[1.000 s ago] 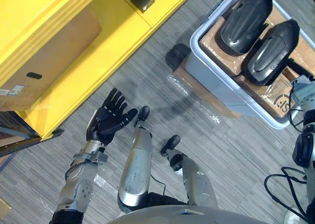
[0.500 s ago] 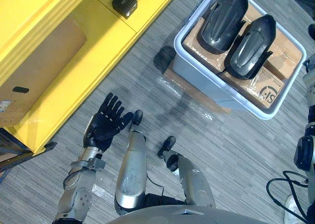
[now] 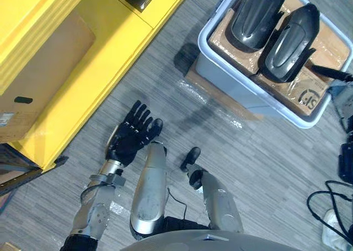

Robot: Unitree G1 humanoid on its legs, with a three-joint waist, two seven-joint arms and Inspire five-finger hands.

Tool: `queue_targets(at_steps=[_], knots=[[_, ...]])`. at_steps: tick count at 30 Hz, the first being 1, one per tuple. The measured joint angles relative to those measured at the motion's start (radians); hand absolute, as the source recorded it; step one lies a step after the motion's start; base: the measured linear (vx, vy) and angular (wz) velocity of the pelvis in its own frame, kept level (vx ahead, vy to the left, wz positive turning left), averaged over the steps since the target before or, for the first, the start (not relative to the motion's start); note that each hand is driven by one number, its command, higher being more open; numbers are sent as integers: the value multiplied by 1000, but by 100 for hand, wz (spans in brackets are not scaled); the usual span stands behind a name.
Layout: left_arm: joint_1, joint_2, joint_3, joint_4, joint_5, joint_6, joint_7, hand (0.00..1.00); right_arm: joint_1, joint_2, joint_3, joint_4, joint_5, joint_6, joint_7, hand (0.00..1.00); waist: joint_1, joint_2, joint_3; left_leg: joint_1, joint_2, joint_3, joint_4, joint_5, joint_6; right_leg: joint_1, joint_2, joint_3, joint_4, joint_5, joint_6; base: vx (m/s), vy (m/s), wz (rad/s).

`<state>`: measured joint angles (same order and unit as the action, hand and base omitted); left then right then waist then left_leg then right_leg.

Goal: Walk over and take three plastic housings, then place them on the shelf

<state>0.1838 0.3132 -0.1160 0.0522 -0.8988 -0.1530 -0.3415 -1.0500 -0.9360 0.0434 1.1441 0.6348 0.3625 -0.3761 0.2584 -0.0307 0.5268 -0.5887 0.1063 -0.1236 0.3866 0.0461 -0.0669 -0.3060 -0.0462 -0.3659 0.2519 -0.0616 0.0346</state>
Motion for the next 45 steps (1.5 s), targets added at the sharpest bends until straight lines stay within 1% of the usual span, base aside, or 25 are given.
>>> queue_targets(at_steps=[2, 3, 4, 5, 6, 7, 8, 10, 11, 17, 19, 21, 23, 24, 25, 31, 38, 45], knots=[[-3, -17, -27, 15, -9, -10, 1, 100, -39, -48, 30, -1, -7, 1, 0, 100, 8, 22, 1, 0, 3, 21, -8, 0, 4, -11, -3, 16, -7, 11, -1, 4, 42, -30], [-12, -33, -43, 28, -16, -18, 3, 100, -56, -75, 50, 0, -24, 2, 0, 100, 10, 40, 1, 0, 4, 27, -12, -3, 9, -16, -5, 22, -11, 16, -3, 5, 18, -19], [-15, -41, -46, 30, -17, -20, 4, 100, -63, -84, 58, 0, -36, 2, 0, 100, 13, 46, 1, 0, 4, 33, -17, -2, 10, -22, -7, 29, -9, 16, -3, 13, 14, -17], [-25, -48, -58, 31, -29, -25, 7, 100, -73, -94, 70, 0, -45, 3, -1, 100, 12, 58, 2, -1, 3, 37, -27, 7, 16, -31, -9, 33, -9, 17, -2, 26, -2, -12], [-32, -53, -68, 33, -41, -30, 9, 100, -75, -95, 76, 0, -57, 4, -1, 100, 12, 65, 2, -1, 3, 41, -33, 13, 9, -37, -11, 35, -6, 17, -2, 46, -18, -9], [-42, -67, -77, 40, -43, -41, 14, 100, -76, -94, 95, 0, -74, 4, -1, 100, 12, 77, 3, -1, 2, 44, -42, 18, 10, -46, -14, 37, 0, 17, -3, 67, -38, -6], [-55, -89, -86, 55, -48, -50, 15, 100, -84, -95, 114, 0, -78, 10, -3, 100, 13, 96, 5, -6, 1, 46, -44, 21, 9, -58, -18, 39, 12, 14, -6, 62, -38, -4], [-69, -102, -101, 76, -60, -56, 21, 100, -103, -95, 137, 0, -77, 26, -3, 100, 12, 117, 6, -14, 1, 46, -44, 23, 9, -68, -18, 39, 16, 13, -8, 49, -29, -2], [-69, -112, -114, 77, -74, -60, 27, 100, -114, -94, 149, 0, -78, 36, -2, 100, 13, 130, 10, -18, 1, 47, -45, 24, 9, -80, -20, 40, 30, 6, -14, 43, -27, -1], [-70, -120, -123, 102, -85, -65, 33, 100, -144, -92, 185, 6, -85, 68, -1, 100, 19, 135, 10, -27, 1, 44, -45, 25, 4, -110, -27, 38, 79, -24, -23, 34, -37, 2], [-70, -123, -141, 119, -91, -65, 34, 100, -169, -92, 202, 25, -121, 61, -4, 100, 19, 143, 10, -28, 1, 38, -45, 27, 1, -114, -30, 31, 92, -32, -26, 2, -33, 7], [-75, -127, -155, 136, -93, -67, 34, 100, -184, -92, 209, 31, -120, 57, -6, 100, 19, 153, 10, -29, -2, 32, -46, 30, -2, -118, -34, 25, 104, -39, -27, -10, -17, 10], [-75, -138, -165, 146, -93, -69, 34, 100, -187, -92, 227, 25, -120, 36, -16, 100, 20, 160, 10, -32, -8, 28, -52, 33, -3, -129, -42, 21, 118, -51, -25, -23, -9, 10], [-75, -147, -165, 153, -93, -77, 35, 100, -189, -92, 243, 21, -120, 34, -29, 100, 22, 163, 10, -34, -9, 21, -61, 37, -1, -131, -42, 15, 116, -51, -25, -12, -18, 12], [-75, -149, -165, 158, -93, -86, 36, 100, -190, -92, 245, 21, -120, 35, -37, 100, 26, 164, 10, -35, -9, 17, -64, 43, -7, -132, -41, 10, 116, -52, -26, 9, -30, 11], [-75, -149, -161, 165, -93, -110, 34, 100, -236, -92, 265, 17, -121, 30, -61, 100, 35, 165, 10, -39, -9, 9, -58, 44, -9, -133, -41, 3, 130, -55, -30, 45, -22, 4], [-75, -148, -159, 164, -116, -111, 26, 100, -301, -93, 315, 7, -120, 19, -73, 100, 34, 165, 10, -44, -9, -2, -42, 41, -12, -131, -41, -5, 144, -62, -35, 9, -5, 2], [-75, -147, -151, 164, -121, -110, 11, 100, -302, -95, 347, -17, -119, 19, -67, 100, 37, 164, 10, -43, -9, -13, -50, 45, -11, -132, -41, -16, 149, -69, -36, -2, -4, 3]])
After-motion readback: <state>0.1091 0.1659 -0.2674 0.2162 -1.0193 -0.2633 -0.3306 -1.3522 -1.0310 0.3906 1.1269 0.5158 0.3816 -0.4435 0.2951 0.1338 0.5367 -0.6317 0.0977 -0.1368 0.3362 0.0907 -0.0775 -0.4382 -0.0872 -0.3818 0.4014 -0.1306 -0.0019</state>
